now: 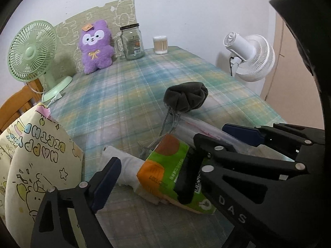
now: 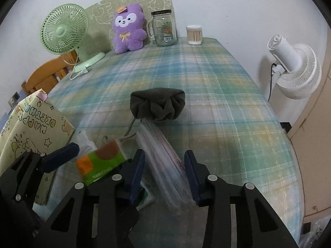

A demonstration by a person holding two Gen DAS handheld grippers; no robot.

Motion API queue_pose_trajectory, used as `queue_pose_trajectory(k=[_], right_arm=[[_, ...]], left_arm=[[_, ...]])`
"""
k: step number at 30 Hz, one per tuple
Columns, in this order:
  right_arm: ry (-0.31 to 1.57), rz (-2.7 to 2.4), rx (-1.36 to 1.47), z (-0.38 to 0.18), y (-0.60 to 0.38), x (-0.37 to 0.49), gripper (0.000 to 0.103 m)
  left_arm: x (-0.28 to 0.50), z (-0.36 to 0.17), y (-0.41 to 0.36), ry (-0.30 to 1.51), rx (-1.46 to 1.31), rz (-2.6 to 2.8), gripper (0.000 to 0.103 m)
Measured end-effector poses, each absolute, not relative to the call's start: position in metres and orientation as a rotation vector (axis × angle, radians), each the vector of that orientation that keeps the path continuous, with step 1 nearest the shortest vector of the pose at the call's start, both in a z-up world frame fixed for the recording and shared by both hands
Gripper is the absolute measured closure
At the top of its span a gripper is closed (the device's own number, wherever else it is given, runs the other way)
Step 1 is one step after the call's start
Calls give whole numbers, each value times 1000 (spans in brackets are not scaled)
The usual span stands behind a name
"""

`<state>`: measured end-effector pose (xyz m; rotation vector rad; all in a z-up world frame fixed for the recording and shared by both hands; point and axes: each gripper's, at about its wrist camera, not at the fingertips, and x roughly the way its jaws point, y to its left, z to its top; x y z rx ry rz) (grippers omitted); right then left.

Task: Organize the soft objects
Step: 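Close left gripper on the tissue pack while right gripper grasps the straw bag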

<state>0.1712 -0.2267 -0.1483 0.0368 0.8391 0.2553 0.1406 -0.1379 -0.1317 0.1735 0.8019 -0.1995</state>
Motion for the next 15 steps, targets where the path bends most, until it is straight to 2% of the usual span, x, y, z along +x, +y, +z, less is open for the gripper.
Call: queue_pose_trajectory(k=[7, 15], right_arm=[[829, 238, 56, -144, -238, 152, 80], [824, 202, 101, -144, -252, 133, 82]], left_arm=[[129, -130, -149, 790, 196, -254, 6], [123, -133, -159, 780, 225, -250, 5]])
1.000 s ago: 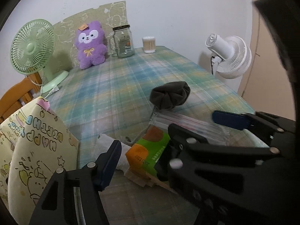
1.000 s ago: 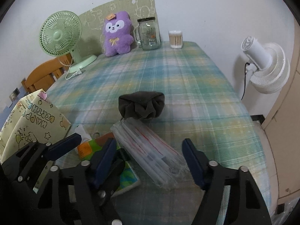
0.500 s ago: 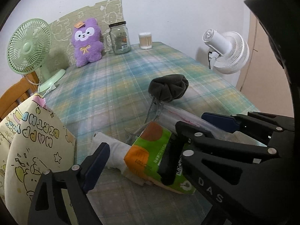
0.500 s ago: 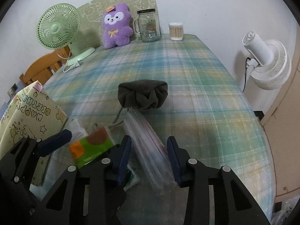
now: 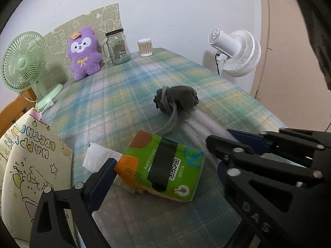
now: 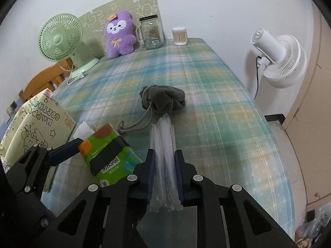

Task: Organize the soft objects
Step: 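Close left gripper on the tissue pack while right gripper grasps the straw bag, then lift the tissue pack with left gripper while right gripper carries the straws toward the box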

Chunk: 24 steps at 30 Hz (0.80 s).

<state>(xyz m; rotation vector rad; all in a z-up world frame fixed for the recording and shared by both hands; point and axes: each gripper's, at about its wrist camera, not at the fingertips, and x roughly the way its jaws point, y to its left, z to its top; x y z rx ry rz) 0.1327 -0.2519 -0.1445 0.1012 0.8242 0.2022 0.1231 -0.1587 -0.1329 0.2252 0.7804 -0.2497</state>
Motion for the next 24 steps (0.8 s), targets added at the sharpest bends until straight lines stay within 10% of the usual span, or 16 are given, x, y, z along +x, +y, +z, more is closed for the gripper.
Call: queue_pose_trajectory(k=[24], right_arm=[[821, 156, 147, -147, -257, 127, 84]], left_arm=[[124, -134, -164, 781, 249, -263, 25]])
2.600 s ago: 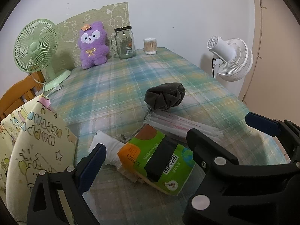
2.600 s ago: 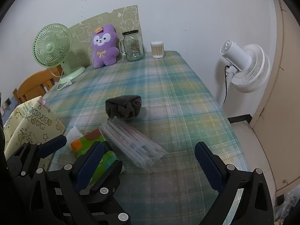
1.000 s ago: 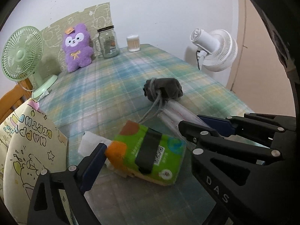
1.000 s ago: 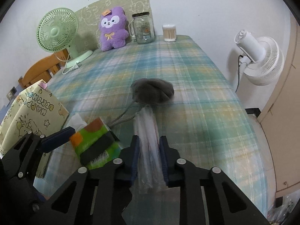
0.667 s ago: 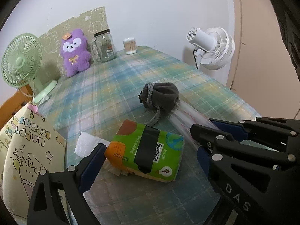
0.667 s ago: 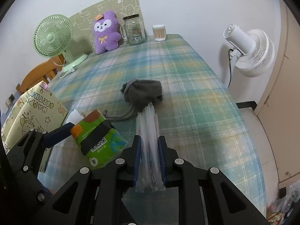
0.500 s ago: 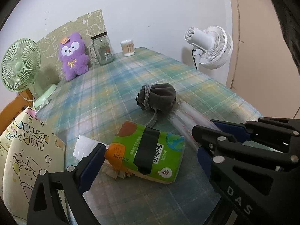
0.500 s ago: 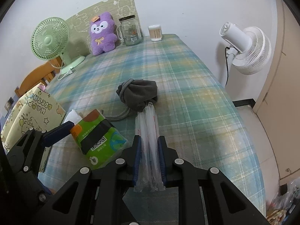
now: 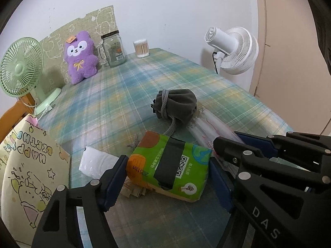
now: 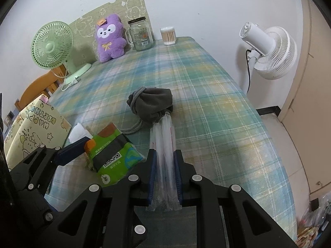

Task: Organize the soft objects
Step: 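Lift the tissue pack with left gripper while right gripper carries the straws toward the box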

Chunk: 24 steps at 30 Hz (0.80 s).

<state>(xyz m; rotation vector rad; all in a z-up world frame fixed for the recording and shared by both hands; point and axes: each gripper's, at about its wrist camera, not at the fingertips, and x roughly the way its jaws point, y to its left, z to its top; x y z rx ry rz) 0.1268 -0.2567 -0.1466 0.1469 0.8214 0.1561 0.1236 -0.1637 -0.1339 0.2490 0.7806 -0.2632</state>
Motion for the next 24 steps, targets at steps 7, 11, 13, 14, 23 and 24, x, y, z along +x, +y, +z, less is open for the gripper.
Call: queue_pose_trajectory(k=[7, 11, 13, 14, 23, 24], right_arm=[[806, 142, 144, -139, -252, 117, 84], [790, 132, 142, -132, -251, 111, 84], [784, 129, 141, -130, -250, 108, 84], [779, 128, 141, -128, -250, 106, 84], [734, 103, 154, -111, -249, 92, 84], [726, 101, 154, -107, -249, 90, 84]], left_arm=[[117, -128, -159, 784, 221, -261, 26], [113, -122, -155, 778, 204, -265, 26], [111, -119, -154, 775, 197, -264, 26], [111, -118, -154, 774, 195, -263, 26], [97, -100, -151, 748, 179, -248, 26], [96, -96, -151, 745, 172, -246, 26]])
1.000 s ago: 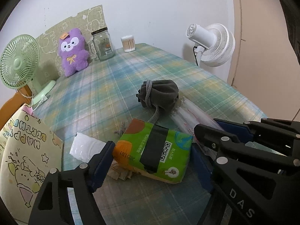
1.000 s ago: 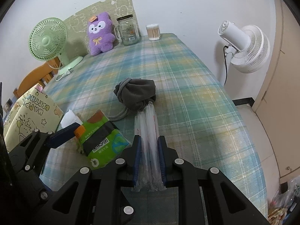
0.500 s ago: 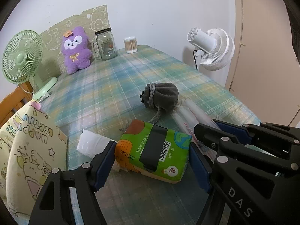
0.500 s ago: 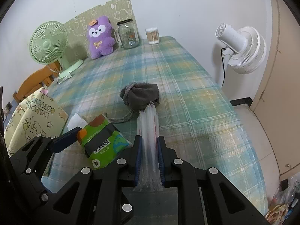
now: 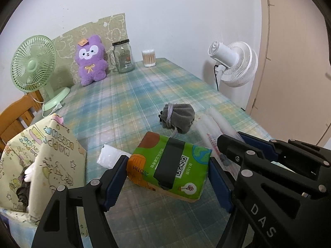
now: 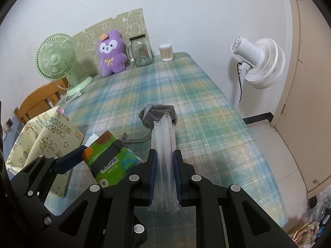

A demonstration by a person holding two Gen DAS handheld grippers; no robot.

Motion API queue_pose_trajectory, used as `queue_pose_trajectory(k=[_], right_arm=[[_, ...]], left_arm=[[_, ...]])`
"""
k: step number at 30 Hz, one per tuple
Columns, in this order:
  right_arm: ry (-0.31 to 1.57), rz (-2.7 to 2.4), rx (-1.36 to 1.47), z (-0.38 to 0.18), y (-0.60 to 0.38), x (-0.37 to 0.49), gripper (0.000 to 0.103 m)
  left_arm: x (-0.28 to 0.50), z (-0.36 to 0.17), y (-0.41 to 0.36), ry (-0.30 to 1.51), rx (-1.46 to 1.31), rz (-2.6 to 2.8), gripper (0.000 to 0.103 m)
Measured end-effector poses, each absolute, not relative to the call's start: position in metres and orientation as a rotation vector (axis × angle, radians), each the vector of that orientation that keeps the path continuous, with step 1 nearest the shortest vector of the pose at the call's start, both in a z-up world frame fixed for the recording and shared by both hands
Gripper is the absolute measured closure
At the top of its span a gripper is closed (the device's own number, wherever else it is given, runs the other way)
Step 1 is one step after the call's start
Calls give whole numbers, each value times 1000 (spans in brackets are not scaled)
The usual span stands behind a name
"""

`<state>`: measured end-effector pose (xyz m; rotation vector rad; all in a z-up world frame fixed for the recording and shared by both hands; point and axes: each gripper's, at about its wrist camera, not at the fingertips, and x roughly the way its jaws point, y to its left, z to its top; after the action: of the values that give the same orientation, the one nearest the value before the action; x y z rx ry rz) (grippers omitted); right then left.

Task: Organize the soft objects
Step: 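Lift the tissue pack with left gripper while right gripper carries the straws toward the box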

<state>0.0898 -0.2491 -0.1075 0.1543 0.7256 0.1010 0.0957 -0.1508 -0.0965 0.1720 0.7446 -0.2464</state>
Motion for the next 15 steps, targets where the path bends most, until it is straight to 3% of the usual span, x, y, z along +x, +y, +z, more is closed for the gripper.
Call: queue_pose_trajectory(k=[15], right_arm=[[633, 90, 142, -63, -245, 67, 84]], left_arm=[[76, -53, -144, 660, 140, -230, 26]])
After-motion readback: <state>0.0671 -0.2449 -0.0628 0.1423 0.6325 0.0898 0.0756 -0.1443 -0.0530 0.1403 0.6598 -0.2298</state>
